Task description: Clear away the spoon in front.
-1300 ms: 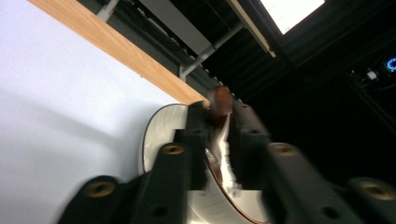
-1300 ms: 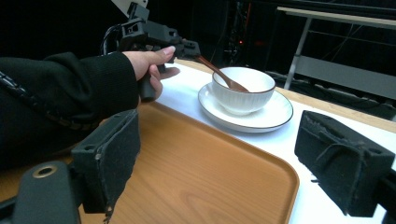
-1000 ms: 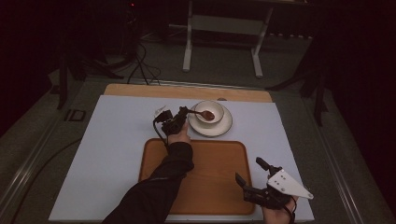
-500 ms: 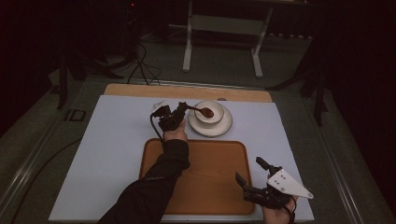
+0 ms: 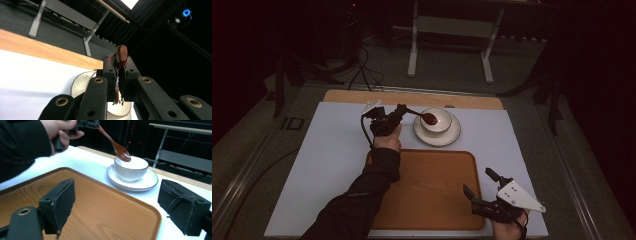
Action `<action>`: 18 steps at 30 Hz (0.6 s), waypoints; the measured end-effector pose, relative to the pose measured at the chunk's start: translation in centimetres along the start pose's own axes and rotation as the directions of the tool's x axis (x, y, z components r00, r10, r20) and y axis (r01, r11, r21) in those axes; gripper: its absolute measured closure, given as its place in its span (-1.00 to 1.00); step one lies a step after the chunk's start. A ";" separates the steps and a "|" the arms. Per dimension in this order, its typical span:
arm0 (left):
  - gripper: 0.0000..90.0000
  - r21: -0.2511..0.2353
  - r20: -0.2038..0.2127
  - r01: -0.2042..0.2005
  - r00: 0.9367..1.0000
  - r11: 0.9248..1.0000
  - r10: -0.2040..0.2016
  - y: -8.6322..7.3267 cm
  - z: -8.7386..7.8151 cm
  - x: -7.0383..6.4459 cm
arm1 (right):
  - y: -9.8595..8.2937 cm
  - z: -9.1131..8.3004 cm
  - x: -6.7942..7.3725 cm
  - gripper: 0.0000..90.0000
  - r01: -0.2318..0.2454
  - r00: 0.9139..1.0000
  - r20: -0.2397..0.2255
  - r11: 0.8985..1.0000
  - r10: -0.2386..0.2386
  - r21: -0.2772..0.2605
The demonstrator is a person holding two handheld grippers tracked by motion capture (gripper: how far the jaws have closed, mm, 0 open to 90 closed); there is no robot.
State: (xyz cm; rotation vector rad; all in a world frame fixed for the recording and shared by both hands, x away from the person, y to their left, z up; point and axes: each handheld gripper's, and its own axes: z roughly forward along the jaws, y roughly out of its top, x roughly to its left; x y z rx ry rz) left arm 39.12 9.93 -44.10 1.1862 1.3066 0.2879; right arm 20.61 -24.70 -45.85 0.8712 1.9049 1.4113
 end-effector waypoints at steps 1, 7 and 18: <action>0.87 0.009 0.015 -0.010 1.000 1.000 0.010 0.3 -0.3 -0.1 | 0.0 0.0 0.0 -0.68 -0.001 1.000 0.001 1.000 0.001 0.001; 0.87 0.044 0.081 -0.093 0.993 0.995 0.089 1.9 -2.4 -0.7 | 0.0 0.0 0.0 -0.68 -0.003 1.000 0.006 1.000 0.003 0.001; 0.87 0.114 0.167 -0.205 0.969 0.972 0.185 3.1 -5.7 0.1 | 0.1 0.0 0.0 -0.68 -0.006 1.000 0.023 1.000 0.007 -0.006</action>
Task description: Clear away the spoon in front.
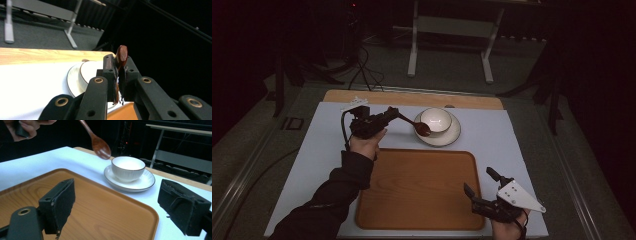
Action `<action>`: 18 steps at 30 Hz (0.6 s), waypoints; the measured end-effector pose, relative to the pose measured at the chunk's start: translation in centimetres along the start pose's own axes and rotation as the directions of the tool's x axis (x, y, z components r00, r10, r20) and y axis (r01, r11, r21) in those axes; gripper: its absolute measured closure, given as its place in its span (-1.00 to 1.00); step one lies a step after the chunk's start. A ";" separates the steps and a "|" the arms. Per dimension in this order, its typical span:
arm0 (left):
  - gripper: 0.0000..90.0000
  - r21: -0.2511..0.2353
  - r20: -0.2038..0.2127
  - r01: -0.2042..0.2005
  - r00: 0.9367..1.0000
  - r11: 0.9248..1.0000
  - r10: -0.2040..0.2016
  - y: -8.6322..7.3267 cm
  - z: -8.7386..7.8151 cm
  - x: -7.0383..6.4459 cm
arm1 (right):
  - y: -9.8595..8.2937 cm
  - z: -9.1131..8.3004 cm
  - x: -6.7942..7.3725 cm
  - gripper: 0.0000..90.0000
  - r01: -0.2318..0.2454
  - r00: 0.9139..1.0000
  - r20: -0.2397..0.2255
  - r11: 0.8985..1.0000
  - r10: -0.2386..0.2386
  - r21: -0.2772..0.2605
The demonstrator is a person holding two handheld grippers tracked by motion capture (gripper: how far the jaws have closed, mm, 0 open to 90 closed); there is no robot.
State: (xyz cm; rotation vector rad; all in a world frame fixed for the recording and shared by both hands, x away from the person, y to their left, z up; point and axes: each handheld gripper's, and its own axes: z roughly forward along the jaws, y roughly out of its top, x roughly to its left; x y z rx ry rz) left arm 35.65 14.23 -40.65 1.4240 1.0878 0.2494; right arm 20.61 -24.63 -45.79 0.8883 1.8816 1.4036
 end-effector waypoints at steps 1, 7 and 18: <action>0.87 0.016 0.019 -0.005 1.000 1.000 0.004 0.0 -0.2 0.1 | 0.0 0.0 0.0 -0.68 -0.002 1.000 -0.001 1.000 0.002 -0.002; 0.87 0.075 0.072 -0.065 0.996 0.995 0.059 0.2 -1.4 0.3 | 0.1 0.0 -0.1 -0.68 0.003 1.000 0.007 1.000 -0.003 -0.005; 0.87 0.209 0.190 -0.177 0.972 0.962 0.138 -0.3 -3.4 0.9 | 0.2 0.0 -0.1 -0.68 0.009 1.000 0.010 1.000 -0.009 -0.004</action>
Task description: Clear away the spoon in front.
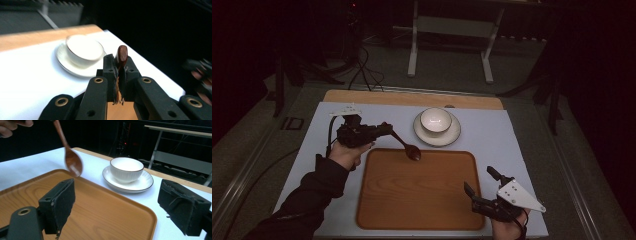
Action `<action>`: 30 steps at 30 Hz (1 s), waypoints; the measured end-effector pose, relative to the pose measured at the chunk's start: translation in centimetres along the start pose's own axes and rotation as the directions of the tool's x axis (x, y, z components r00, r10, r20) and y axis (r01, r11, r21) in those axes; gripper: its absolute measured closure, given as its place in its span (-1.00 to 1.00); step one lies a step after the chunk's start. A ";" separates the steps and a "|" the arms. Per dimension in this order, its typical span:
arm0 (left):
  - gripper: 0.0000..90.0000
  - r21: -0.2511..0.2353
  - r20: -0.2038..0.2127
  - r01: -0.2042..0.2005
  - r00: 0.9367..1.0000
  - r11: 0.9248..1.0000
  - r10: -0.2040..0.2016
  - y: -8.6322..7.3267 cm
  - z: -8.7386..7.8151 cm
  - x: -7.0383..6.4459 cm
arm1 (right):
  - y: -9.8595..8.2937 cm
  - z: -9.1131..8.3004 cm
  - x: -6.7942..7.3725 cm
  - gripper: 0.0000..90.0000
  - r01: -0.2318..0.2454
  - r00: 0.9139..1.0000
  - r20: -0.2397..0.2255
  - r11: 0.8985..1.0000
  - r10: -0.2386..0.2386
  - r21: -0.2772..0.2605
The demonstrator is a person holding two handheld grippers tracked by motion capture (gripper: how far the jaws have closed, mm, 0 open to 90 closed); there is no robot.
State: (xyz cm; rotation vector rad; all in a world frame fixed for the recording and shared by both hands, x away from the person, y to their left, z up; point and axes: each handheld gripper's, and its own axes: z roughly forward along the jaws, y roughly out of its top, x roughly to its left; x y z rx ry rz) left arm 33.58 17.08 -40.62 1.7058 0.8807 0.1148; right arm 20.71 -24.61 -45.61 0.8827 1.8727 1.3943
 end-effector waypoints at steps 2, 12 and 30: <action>0.86 0.022 0.013 -0.014 1.000 1.000 0.014 -0.3 -0.4 0.1 | 0.0 0.0 0.0 -0.68 0.000 1.000 0.000 1.000 0.000 0.002; 0.86 0.088 0.115 -0.085 0.990 0.992 0.075 -0.9 -2.6 0.9 | 0.0 0.1 0.0 -0.68 -0.001 1.000 -0.001 1.000 0.001 0.006; 0.86 0.280 0.367 -0.276 0.916 0.919 0.163 -1.8 -3.7 1.5 | -0.1 0.5 0.2 -0.68 -0.005 1.000 -0.017 1.000 0.006 0.019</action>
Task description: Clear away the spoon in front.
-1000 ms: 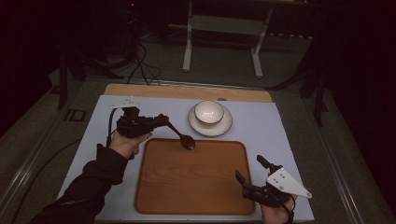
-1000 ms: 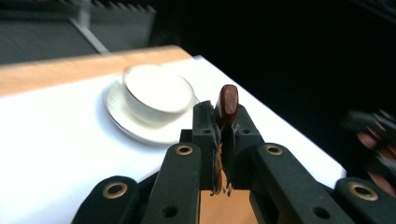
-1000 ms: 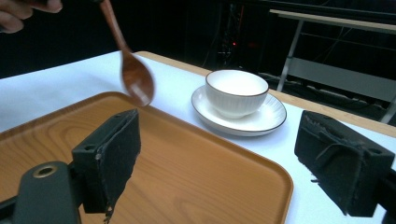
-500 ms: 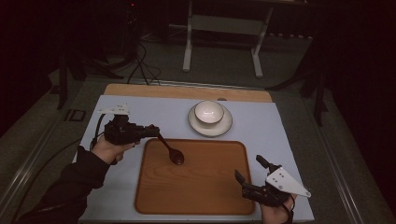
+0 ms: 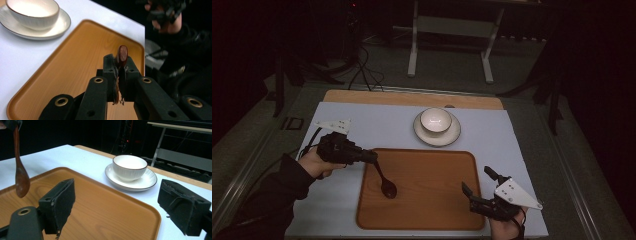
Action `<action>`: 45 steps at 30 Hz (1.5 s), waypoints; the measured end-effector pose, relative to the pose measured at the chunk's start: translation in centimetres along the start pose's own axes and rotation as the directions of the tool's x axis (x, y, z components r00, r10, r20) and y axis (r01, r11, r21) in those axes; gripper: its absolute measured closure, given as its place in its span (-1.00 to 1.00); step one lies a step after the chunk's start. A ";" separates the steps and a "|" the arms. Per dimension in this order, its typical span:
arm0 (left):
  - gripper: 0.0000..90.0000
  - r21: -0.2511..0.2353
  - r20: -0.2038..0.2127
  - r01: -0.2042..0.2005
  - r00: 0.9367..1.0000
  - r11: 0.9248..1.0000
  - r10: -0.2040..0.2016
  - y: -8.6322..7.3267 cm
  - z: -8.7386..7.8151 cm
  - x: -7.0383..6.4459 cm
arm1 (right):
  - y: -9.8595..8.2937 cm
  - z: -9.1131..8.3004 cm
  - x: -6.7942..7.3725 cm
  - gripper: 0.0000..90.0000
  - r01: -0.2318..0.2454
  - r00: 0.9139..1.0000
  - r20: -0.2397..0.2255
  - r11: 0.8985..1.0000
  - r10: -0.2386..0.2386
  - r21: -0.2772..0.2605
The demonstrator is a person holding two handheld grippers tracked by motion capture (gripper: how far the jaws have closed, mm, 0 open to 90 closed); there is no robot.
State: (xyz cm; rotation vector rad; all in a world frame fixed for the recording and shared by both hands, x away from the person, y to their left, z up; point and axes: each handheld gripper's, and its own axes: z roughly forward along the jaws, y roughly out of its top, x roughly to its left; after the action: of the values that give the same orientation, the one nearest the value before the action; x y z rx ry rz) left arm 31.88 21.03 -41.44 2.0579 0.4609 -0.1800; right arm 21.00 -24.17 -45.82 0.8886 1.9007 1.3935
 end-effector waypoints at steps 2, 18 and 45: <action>0.86 0.016 0.020 0.004 1.000 1.000 -0.005 -0.2 0.1 0.3 | 0.0 0.0 0.0 -0.68 0.000 1.000 -0.001 1.000 0.000 0.000; 0.86 0.185 0.176 -0.039 0.984 0.982 0.006 -0.5 3.2 0.9 | -0.1 0.1 0.0 -0.68 -0.005 1.000 -0.007 1.000 0.005 0.008; 0.64 0.030 0.096 -0.035 0.995 0.999 0.032 -3.8 5.6 2.0 | -0.1 0.2 0.0 -0.68 -0.001 1.000 -0.019 1.000 0.001 0.016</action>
State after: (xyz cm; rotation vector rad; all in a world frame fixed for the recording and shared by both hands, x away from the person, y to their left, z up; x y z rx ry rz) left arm 32.56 18.44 -48.00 2.0763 0.3671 -0.2659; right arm 21.12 -24.08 -45.98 0.8871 1.9283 1.3934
